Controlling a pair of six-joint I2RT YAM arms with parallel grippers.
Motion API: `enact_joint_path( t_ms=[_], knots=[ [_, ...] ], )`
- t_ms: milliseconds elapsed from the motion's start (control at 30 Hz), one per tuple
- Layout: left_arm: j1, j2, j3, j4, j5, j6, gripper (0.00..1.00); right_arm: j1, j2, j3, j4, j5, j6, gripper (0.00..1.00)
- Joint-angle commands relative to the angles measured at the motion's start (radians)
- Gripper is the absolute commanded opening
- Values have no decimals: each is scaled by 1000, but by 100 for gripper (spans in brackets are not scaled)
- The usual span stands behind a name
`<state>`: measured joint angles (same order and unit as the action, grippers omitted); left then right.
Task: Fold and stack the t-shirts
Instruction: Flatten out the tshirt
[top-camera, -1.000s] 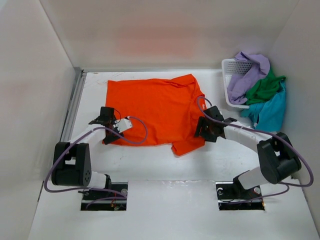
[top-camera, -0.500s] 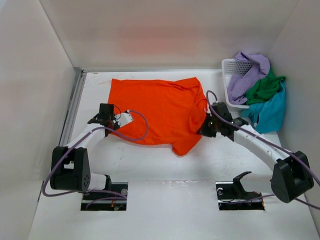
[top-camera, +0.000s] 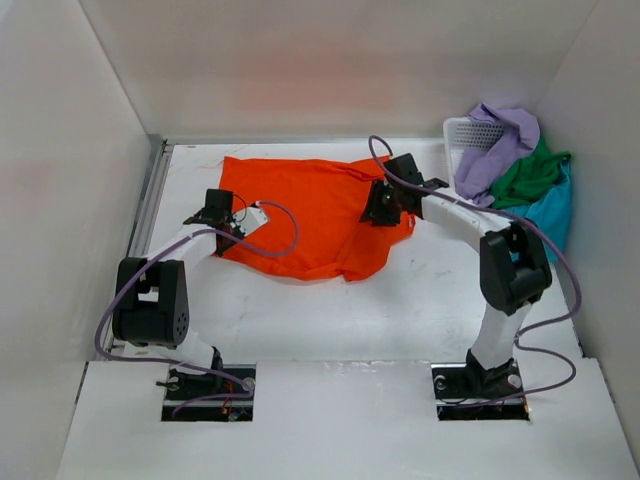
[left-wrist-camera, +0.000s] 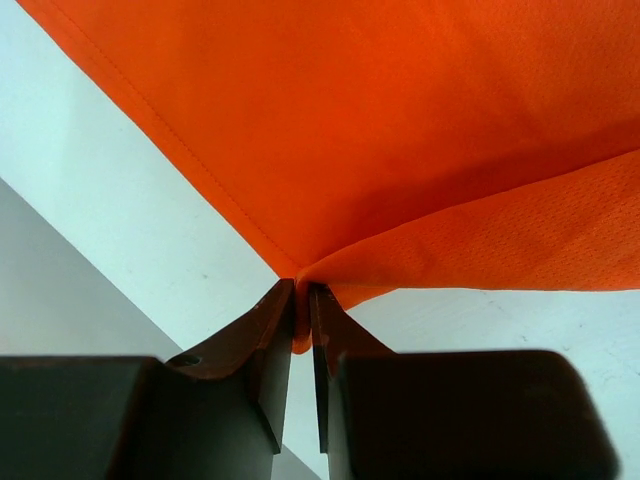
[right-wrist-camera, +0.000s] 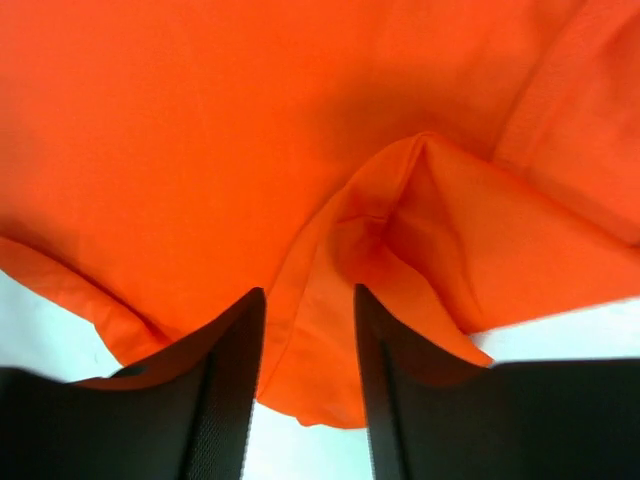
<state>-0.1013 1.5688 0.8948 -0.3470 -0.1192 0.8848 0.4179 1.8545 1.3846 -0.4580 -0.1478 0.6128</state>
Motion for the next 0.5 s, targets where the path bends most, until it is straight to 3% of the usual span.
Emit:
enact_joint_path(
  t_ms=[0,133,267,467],
  knots=[
    [-7,-35,13,19,21,-43,12,-21,-199,-88,48,101,-56,48],
    [-7,-44,-5,11,21,-59,13,-37,-432,-350,67,218,-42,45],
    [-8,-39,-8,9,18,-70,13,-34,-468,-513,91,206,2,28],
    [-25,-41,-3,5,13,-83,13,-6,-342,-506,245,166,-1,39]
  ],
)
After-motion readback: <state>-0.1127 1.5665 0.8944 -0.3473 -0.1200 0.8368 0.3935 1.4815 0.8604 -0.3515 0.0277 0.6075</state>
